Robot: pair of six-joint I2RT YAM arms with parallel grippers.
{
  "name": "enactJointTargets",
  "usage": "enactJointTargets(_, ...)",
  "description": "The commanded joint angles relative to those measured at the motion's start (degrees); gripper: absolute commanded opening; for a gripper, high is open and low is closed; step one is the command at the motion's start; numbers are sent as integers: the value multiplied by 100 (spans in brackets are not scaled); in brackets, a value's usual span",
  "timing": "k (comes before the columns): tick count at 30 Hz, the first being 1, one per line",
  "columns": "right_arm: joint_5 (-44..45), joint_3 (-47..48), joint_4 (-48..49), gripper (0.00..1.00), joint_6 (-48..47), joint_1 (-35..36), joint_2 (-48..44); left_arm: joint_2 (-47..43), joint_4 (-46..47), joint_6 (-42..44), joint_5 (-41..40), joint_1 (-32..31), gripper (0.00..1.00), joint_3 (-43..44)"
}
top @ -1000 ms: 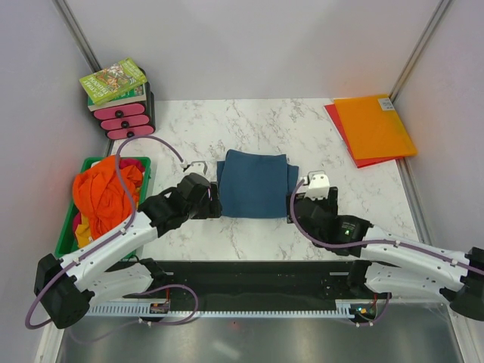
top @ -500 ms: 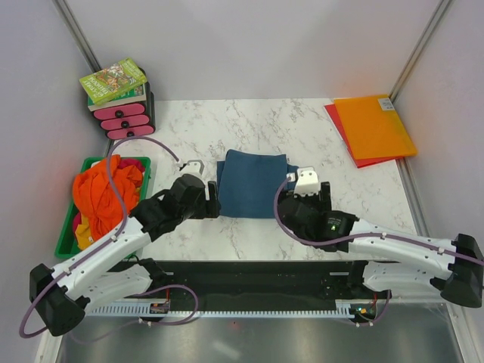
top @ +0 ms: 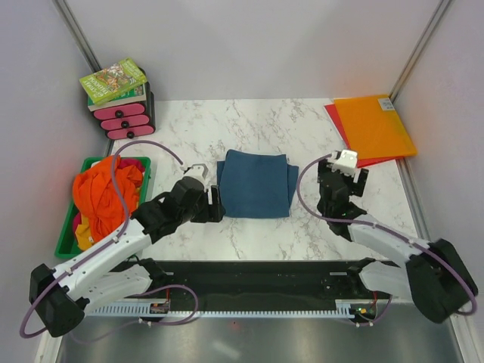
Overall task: Fold and stack the t-shirts
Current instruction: Put the neatly folded tshirt into the corner of the board with the right arm
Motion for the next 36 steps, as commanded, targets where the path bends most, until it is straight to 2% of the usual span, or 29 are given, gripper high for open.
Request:
enactJointTargets(1, -258, -484, 2219, 98, -457, -228, 799, 27, 260, -116, 294, -24, 79, 89)
enactJointTargets(8, -39, -703, 3544, 98, -710, -528, 2162, 89, 322, -195, 400, -24, 79, 151)
enactJointTargets(11, -257, -790, 3870, 98, -641, -755, 2295, 159, 400, -204, 374, -24, 78, 107)
enactJointTargets(13, -267, -1044, 4344, 98, -283, -888, 2330, 211, 471, -239, 418, -15, 78, 55)
enactJointTargets(14, -110, -1202, 4772, 98, -402, -949, 2496, 255, 506, -265, 444, -24, 78, 46)
enactJointTargets(19, -759, -1239, 4802, 98, -535, -1020, 2471, 414, 717, -406, 663, -33, 78, -60)
enactJointTargets(22, -1250, -1370, 4776, 98, -500, -1186, 2366, 510, 743, -459, 787, -41, 76, -51)
enactJointTargets(24, -2678, -1589, 5038, 98, -456, -1502, 2208, 484, 743, -494, 787, -59, 76, -77)
enactJointTargets(25, -3241, -1834, 5153, 98, -290, -1887, 2199, 476, 744, -512, 770, -77, 76, -103)
enactJointTargets(27, -4183, -2012, 6369, 98, -394, -2084, 2839, 423, 744, -573, 752, -85, 75, -165)
enactJointTargets(29, -4318, -1435, 4864, 98, -403, -2119, 2419, 388, 752, -617, 734, -112, 75, -217)
enactJointTargets(30, -4867, -1398, 4751, 98, -351, -2241, 2523, 361, 752, -626, 708, -121, 75, -227)
enactJointTargets(31, -4881, -1397, 4871, 98, -298, -2425, 2550, 361, 735, -626, 699, -129, 75, -218)
enactJointTargets(32, -4820, -1336, 4603, 98, -263, -2427, 2533, 352, 735, -609, 690, -129, 75, -218)
enactJointTargets(36, -4828, -1362, 4706, 98, -271, -2435, 2541, 352, 735, -617, 550, -138, 75, -262)
